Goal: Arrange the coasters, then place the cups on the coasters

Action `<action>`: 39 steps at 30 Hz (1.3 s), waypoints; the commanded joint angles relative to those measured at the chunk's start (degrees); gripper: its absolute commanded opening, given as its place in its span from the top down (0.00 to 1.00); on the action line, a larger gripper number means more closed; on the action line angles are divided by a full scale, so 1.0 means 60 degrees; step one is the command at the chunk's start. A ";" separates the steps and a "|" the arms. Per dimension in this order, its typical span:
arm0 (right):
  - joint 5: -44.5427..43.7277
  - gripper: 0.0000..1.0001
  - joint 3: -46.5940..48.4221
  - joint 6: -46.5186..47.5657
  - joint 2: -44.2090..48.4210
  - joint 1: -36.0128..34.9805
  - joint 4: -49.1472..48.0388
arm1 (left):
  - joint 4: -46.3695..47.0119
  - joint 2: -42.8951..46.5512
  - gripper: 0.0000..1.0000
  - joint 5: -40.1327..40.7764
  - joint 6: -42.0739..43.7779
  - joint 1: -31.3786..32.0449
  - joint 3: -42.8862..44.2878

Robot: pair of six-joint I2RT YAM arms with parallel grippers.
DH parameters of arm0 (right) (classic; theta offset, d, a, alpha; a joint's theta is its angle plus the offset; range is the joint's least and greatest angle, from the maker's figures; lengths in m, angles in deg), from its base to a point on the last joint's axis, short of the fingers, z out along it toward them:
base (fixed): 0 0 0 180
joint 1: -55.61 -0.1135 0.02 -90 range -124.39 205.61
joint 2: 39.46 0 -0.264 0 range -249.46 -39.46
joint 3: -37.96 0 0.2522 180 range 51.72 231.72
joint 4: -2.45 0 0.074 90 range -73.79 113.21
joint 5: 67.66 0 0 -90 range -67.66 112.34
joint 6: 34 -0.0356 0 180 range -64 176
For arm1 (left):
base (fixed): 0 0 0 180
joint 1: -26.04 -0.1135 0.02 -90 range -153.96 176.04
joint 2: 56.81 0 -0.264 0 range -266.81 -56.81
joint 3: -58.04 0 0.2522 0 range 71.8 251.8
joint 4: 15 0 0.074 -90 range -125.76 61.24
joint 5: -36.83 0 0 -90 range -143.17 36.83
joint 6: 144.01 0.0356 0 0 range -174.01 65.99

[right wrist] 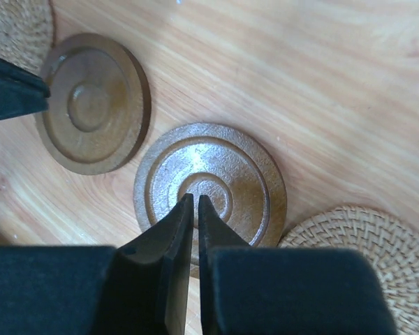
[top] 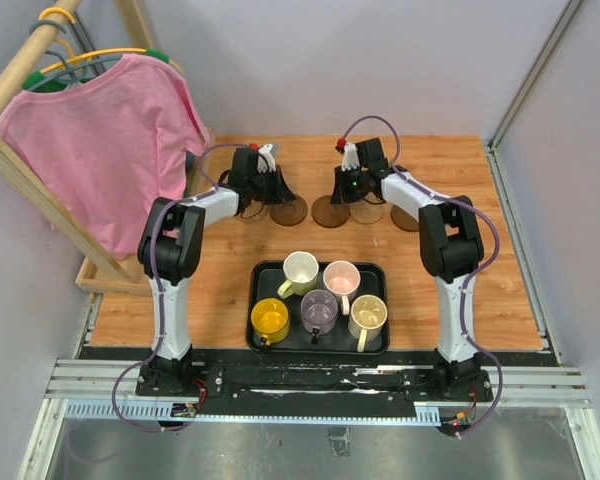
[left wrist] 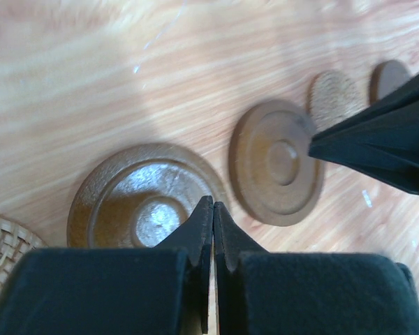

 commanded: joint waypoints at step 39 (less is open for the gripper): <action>-0.1241 0.89 -0.2432 -0.0532 0.2508 0.0468 -0.0188 | -0.0307 0.0779 0.99 0.2744 0.0530 -0.1301 -0.1729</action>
